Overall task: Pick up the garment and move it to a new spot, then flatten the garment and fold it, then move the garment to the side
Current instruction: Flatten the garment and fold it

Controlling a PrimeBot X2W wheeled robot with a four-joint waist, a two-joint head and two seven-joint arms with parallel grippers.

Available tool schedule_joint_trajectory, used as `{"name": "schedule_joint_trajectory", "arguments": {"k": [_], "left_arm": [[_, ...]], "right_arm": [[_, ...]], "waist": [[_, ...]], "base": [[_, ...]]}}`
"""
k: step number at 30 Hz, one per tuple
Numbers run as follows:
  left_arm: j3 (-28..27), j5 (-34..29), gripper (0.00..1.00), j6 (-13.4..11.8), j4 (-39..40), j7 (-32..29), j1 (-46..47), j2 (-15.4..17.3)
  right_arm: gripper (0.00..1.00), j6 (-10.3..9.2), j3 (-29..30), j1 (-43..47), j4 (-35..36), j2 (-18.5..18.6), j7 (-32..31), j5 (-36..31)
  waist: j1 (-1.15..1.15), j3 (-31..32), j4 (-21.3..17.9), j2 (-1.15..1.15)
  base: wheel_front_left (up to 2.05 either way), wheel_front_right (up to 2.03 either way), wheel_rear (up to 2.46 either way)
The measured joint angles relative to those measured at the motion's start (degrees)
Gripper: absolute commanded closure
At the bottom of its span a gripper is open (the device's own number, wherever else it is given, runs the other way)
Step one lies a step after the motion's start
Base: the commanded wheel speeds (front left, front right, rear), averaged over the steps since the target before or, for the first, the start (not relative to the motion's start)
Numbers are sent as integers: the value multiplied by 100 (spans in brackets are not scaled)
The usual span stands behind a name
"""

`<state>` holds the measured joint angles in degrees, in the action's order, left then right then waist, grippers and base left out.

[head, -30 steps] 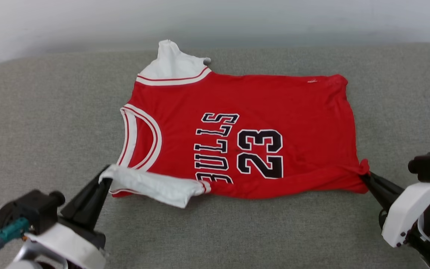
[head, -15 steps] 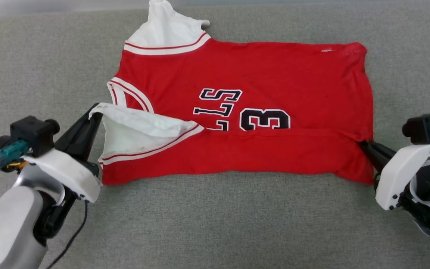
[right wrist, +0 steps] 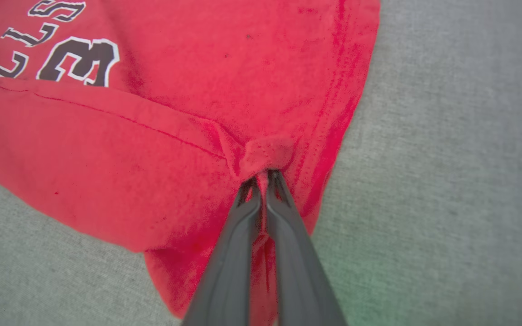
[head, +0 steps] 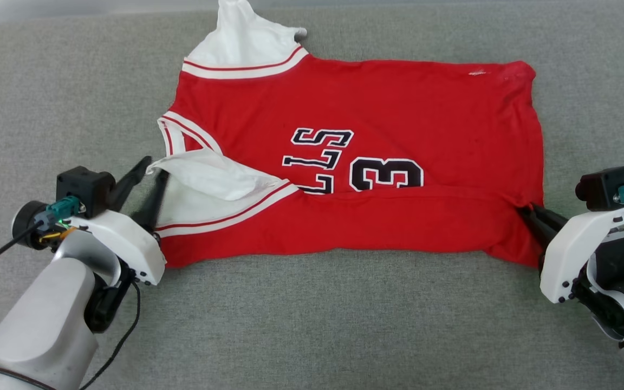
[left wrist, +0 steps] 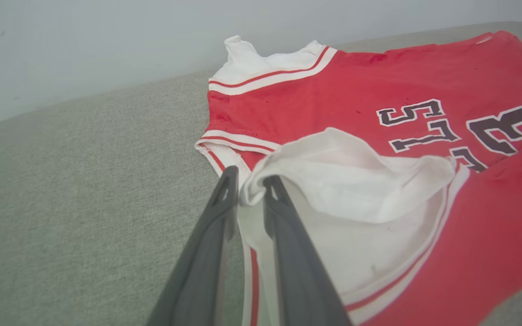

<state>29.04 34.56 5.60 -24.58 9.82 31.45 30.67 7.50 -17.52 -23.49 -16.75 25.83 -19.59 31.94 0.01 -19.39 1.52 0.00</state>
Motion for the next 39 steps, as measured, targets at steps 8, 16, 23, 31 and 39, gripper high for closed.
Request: {"name": "schedule_joint_trajectory", "arguments": {"k": [8,16,23,31,39], "left_arm": [[-160,272,0,-247,-364,196,-297,-252],[-397,679,0,-825,218,-49,-1176,-297],[-303,808,0,-1161,1036,-836,-1766,25],[-244,787,0,-1579,1305,-1484,-1941,305],[-237,901,42,-1693,1241,-1780,-1946,336]], "right_arm": [[0,0,-8,48,-46,-21,85,-298],[0,0,459,625,417,-308,-393,-715],[0,0,1043,1168,1272,-824,-638,-1501],[0,0,1230,1506,2059,-1140,-868,-1793],[0,0,1306,1535,2335,-1211,-906,-1852]], "waist": [[0,411,-15,0],[-1,739,-54,0],[-1,645,-136,0],[-1,454,-306,0],[-1,300,-410,0]], "base": [[0,0,0],[0,0,0],[0,0,0],[0,0,0],[0,0,0]]}}
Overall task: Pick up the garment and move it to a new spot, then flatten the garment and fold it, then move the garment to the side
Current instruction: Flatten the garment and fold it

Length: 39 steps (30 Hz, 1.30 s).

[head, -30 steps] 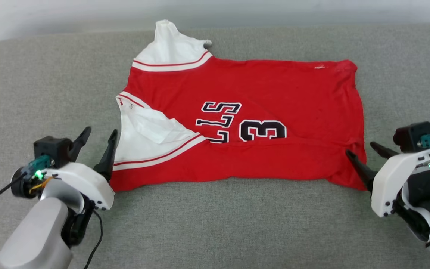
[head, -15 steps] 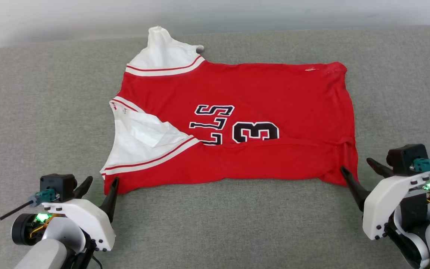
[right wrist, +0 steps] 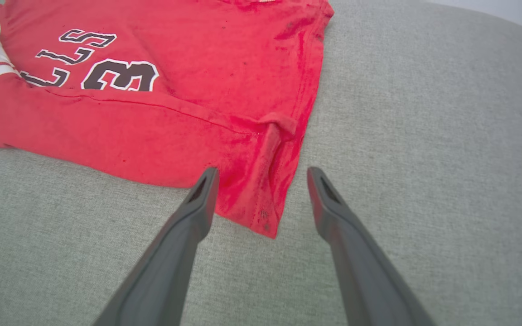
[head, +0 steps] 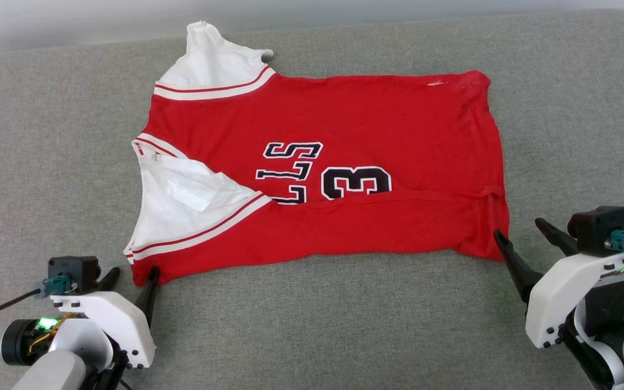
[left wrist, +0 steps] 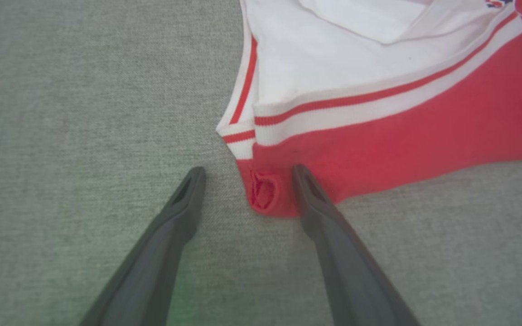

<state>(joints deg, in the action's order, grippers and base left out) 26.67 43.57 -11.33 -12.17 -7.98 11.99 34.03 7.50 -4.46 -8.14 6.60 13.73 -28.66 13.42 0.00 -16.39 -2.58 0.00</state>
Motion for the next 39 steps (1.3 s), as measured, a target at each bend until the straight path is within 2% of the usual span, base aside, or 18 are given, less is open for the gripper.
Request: {"name": "schedule_joint_trajectory", "arguments": {"k": [1,2,10,15,19,24,28,33,38,39], "left_arm": [[4,16,74,43,-8,-10,3,-3],[13,54,100,93,-11,-11,9,-13],[118,97,100,312,-109,76,85,-147],[126,29,100,320,91,352,-26,-170],[98,-69,100,245,522,582,-138,-127],[86,-229,100,60,1101,687,-302,-22],[101,-308,100,-32,1468,700,-335,10],[140,-407,100,-107,1685,693,-321,25],[151,-407,100,-121,1645,698,-319,32],[158,-408,100,-120,1613,692,-319,44]], "right_arm": [[0,0,12,2,22,-1,-7,-2],[0,0,25,5,38,-1,-11,-14],[0,0,83,58,74,33,-114,-115],[0,0,194,50,-79,104,-277,-268],[0,0,252,20,-361,151,-467,-528],[0,0,403,-65,-789,-101,-700,-584],[0,0,400,-249,-1154,-130,-788,-754],[0,0,595,-445,-1639,-271,-947,-1090],[0,-12,511,-485,-1756,-260,-945,-958],[24,-19,492,-487,-1768,-252,-959,-904]], "waist": [[0,-11,-2,0],[0,-18,1,0],[0,42,121,0],[0,181,239,0],[0,287,371,0],[0,351,556,0],[0,285,673,0],[0,119,833,0],[0,37,876,0],[0,33,873,0]], "base": [[0,0,0],[0,0,0],[0,0,0],[0,0,0],[0,0,0],[0,0,0],[0,0,0],[0,0,0],[0,0,0],[0,0,0]]}}
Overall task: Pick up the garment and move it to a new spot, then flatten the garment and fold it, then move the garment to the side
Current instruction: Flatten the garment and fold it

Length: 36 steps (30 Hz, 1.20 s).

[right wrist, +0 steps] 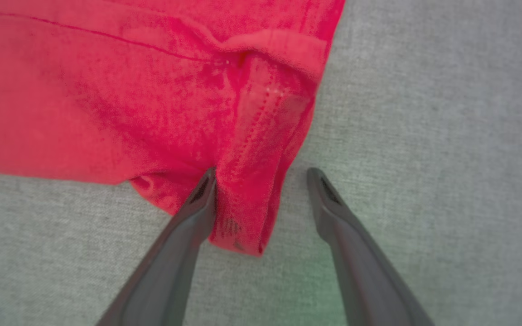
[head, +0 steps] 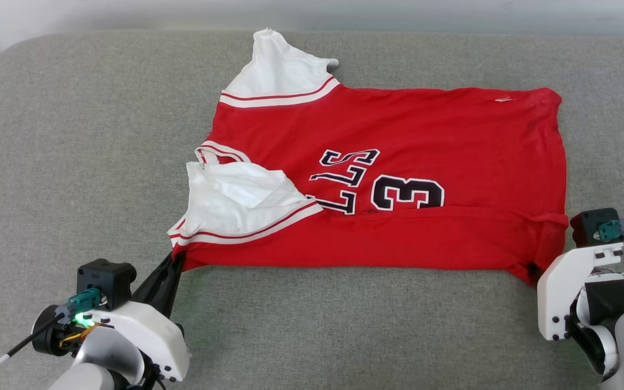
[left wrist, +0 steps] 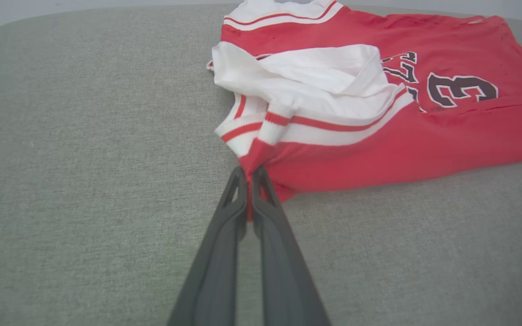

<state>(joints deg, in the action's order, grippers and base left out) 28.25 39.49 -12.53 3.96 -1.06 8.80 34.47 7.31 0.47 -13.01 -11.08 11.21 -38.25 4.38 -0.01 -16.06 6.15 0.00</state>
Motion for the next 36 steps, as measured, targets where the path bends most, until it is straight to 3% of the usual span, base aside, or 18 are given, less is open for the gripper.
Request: {"name": "schedule_joint_trajectory", "arguments": {"k": [1,2,8,13,21,31,32,33,34,35,36], "left_arm": [[3,0,100,1,-25,-2,0,14],[2,1,100,21,-47,-2,1,29],[74,3,100,88,-315,-86,-9,130],[105,52,100,87,-394,-80,-298,247],[237,153,100,-30,-105,-177,-1230,542],[587,260,100,70,-312,-316,-1580,400],[616,266,100,96,-371,-330,-1579,360],[642,279,100,127,-430,-330,-1567,312],[662,288,95,154,-472,-330,-1552,282],[681,286,53,188,-534,-327,-1539,275],[693,266,0,198,-581,-300,-1526,271]], "right_arm": [[76,-8,-19,-3,-4,7,-18,65],[100,-10,-42,-4,-7,9,-19,124],[100,24,-73,14,-9,92,-22,324],[100,24,40,264,207,388,-165,394],[100,25,175,1113,1228,902,-809,854],[100,25,375,1768,1349,1033,-1218,1025],[99,25,374,1804,1317,1020,-1217,1018],[64,25,375,1826,1296,1003,-1198,1007],[0,25,371,1829,1281,992,-1155,993],[0,25,367,1829,1270,980,-1101,966],[0,23,348,1827,1261,976,-1032,954]], "waist": [[0,-3,-5,0],[0,-7,-12,0],[0,117,-111,0],[0,349,-190,0],[0,813,-339,0],[0,939,-351,0],[0,941,-349,0],[0,943,-347,0],[0,945,-349,0],[1,946,-353,0],[0,949,-356,0]], "base": [[0,0,0],[0,0,0],[0,0,0],[0,0,0],[0,0,0],[0,0,0],[0,0,0],[0,0,0],[0,0,0],[0,0,0],[0,0,0]]}}
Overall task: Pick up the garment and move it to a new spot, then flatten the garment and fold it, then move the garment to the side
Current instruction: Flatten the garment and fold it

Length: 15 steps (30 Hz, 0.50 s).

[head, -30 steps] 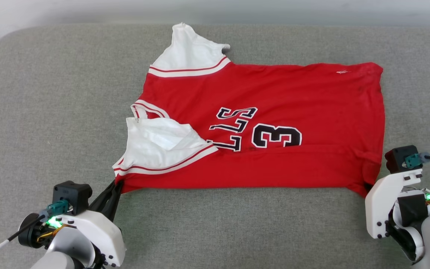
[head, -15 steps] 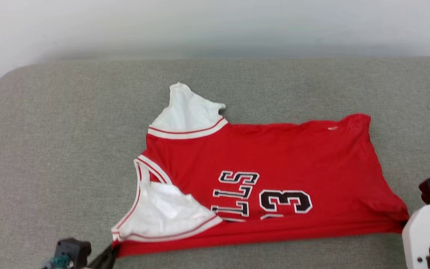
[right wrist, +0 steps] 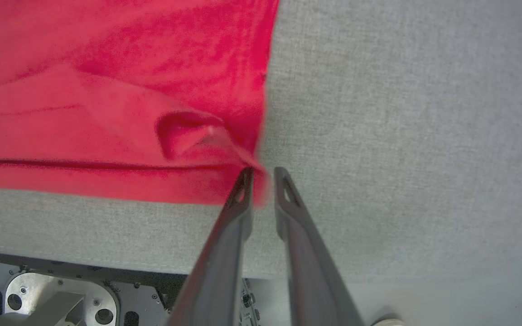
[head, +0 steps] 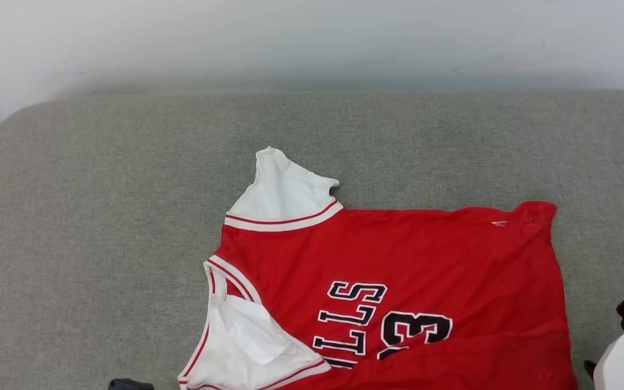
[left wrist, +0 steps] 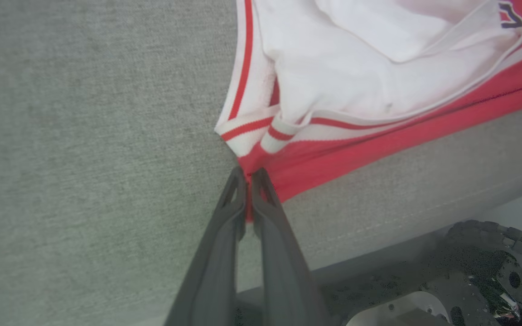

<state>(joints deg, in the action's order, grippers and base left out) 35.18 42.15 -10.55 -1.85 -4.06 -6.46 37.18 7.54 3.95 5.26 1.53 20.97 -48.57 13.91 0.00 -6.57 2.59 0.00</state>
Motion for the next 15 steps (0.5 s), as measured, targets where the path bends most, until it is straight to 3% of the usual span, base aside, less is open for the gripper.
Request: {"name": "schedule_joint_trajectory", "arguments": {"k": [8,15], "left_arm": [[-241,-145,0,0,-24,710,237,-66],[-669,-490,0,-111,281,1724,514,-179]], "right_arm": [[0,-3,-59,-248,91,-102,573,78],[0,-3,-210,-559,368,-188,1588,69]], "waist": [[0,129,-41,0],[0,288,-78,0]], "base": [[0,0,0],[0,0,0]]}}
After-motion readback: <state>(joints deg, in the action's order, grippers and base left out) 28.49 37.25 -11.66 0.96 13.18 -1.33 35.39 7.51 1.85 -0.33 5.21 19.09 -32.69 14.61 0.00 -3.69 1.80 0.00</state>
